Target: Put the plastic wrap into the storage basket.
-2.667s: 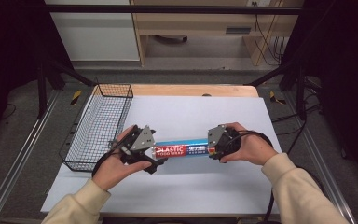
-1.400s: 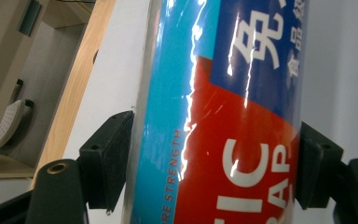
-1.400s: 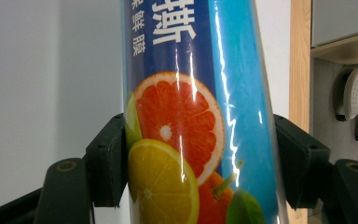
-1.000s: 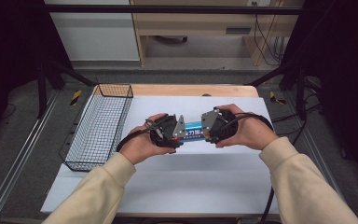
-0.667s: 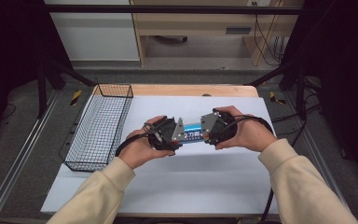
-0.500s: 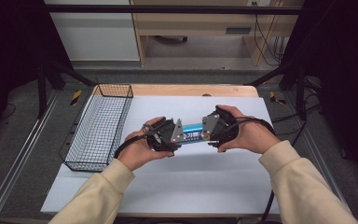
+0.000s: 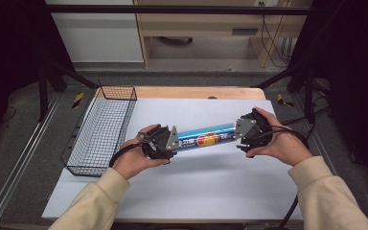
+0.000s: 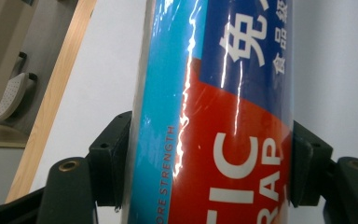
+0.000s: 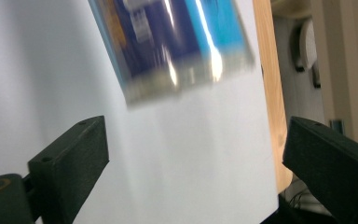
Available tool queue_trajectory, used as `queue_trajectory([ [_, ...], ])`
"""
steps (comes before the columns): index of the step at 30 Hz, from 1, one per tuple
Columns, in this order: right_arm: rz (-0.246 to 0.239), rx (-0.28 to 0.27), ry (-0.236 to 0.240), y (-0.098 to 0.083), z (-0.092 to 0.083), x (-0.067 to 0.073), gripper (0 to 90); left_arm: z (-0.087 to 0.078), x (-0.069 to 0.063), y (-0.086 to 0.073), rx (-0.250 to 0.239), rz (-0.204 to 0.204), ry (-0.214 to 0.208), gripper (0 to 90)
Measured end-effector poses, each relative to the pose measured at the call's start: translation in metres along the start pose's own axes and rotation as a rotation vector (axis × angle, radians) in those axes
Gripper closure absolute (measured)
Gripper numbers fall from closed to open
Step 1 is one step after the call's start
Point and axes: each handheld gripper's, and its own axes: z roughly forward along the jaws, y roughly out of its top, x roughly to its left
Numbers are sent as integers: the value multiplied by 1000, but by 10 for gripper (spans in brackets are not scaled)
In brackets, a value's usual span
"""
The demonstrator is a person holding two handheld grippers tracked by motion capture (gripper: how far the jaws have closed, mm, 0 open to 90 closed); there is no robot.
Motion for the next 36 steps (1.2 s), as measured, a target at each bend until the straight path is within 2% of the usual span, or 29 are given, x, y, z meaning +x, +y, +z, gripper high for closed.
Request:
queue_trajectory([
  [2, 33, -2, -18, -9, 2, 4, 105, -2, 0, -4, -14, -13, 6, 301],
  [4, 131, 30, -40, -16, 6, 8, 98, -5, 2, -6, -15, -29, 14, 302],
  [6, 256, 52, -101, -21, 11, 11, 108, -10, 4, -7, -8, -45, 21, 302],
  [9, 486, 56, -169, -27, 18, 16, 126, -15, 9, -6, -5, -70, 44, 302],
  [10, 533, 58, -177, -29, 20, 17, 128, -17, 11, -6, -5, -87, 58, 302],
  [11, 604, 38, -194, -31, 23, 21, 130, -19, 12, -5, -5, -104, 66, 303],
  [13, 678, 16, -204, -33, 28, 28, 144, -22, 16, -5, -10, -133, 81, 303],
  [16, 746, -36, -196, -34, 38, 40, 139, -28, 21, -6, -30, -166, 88, 304],
  [17, 773, -53, -204, -35, 41, 43, 138, -31, 22, -5, -35, -172, 94, 304],
  [18, 809, -73, -239, -37, 45, 47, 129, -32, 23, -5, -42, -176, 97, 304],
  [20, 861, -80, -277, -40, 50, 50, 122, -37, 25, -5, -44, -185, 105, 305],
  [22, 888, -67, -312, -41, 55, 55, 120, -40, 26, -5, -51, -193, 113, 305],
  [23, 907, -59, -309, -41, 56, 56, 118, -40, 26, -5, -51, -193, 113, 305],
  [25, 918, -66, -299, -41, 57, 57, 114, -43, 28, -6, -55, -205, 124, 305],
  [26, 911, -69, -304, -40, 57, 57, 111, -45, 29, -6, -57, -210, 132, 305],
  [27, 917, -75, -329, -41, 57, 59, 104, -50, 33, -6, -51, -218, 149, 305],
  [28, 939, -70, -321, -42, 57, 60, 102, -52, 34, -7, -57, -226, 162, 305],
  [31, 964, -78, -310, -46, 58, 63, 102, -61, 40, -10, -78, -268, 174, 306],
  [33, 964, -73, -310, -47, 58, 64, 102, -65, 41, -11, -68, -271, 185, 307],
  [36, 976, -66, -305, -50, 58, 66, 98, -77, 44, -12, -23, -279, 219, 307],
])
